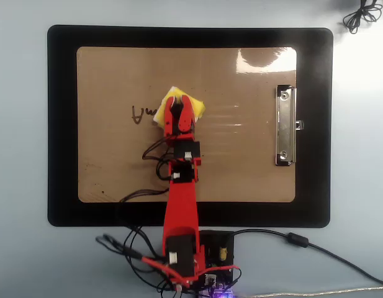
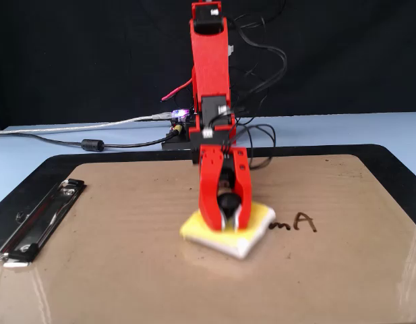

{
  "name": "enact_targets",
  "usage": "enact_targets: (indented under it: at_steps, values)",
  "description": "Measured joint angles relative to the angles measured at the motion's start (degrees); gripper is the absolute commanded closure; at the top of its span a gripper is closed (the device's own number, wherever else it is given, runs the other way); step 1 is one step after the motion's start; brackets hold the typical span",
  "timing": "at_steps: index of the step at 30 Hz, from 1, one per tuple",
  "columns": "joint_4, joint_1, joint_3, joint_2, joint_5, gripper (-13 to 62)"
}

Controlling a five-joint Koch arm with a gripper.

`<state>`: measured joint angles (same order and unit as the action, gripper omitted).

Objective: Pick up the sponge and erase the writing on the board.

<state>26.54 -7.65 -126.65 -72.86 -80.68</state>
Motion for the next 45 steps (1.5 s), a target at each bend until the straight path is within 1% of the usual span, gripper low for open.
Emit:
enact_targets:
  at_steps: [3,4,6,9,11,12,13,15,17,18,22,23,25,26,29,30,31,33,35,36,38,39,42,43,45]
  values:
    - [-0.1,0.7,-15.6,-12.7,0.0,57.4]
    - [-0.3,1.2,-22.6,-18.8,0.0,57.5]
    - [-1.1,2.1,-23.6,-21.4,0.1,57.4]
    - [-0.8,2.8,-14.4,-14.9,0.1,57.4]
    - [-1.1,3.6,-4.1,-6.9,0.3,57.5]
    - [-0.2,4.0,4.9,-0.1,0.2,57.5]
    - [0.4,4.5,9.1,3.9,0.2,57.5]
    - [1.6,5.4,12.7,9.3,0.4,57.5]
    - [1.8,5.8,11.4,9.3,0.4,57.5]
    - [2.1,6.2,8.4,7.0,0.4,57.4]
    - [2.4,8.3,-15.6,-12.9,0.5,57.5]
    - [2.0,9.7,-23.6,-19.9,0.5,57.5]
    - [0.4,10.4,-26.5,-24.4,0.8,57.4]
    - [0.5,10.5,-25.8,-23.5,0.9,57.4]
    - [0.7,10.6,-17.2,-15.6,1.3,57.5]
    - [0.7,10.6,-12.3,-11.1,1.2,57.5]
    - [1.8,10.4,-3.9,-4.4,1.3,57.5]
    - [3.0,10.5,2.9,2.4,1.3,57.5]
    - [3.6,10.6,7.3,6.7,1.3,57.5]
    - [3.7,10.5,6.6,6.6,1.3,57.4]
    - [4.4,10.3,1.1,2.4,1.3,57.5]
    - [4.7,10.5,-6.9,-3.5,1.3,57.4]
    - [4.7,9.6,-24.3,-17.6,1.3,57.4]
    - [4.0,8.5,-30.3,-24.3,1.3,57.4]
    - [2.3,6.5,-30.2,-27.4,1.4,57.5]
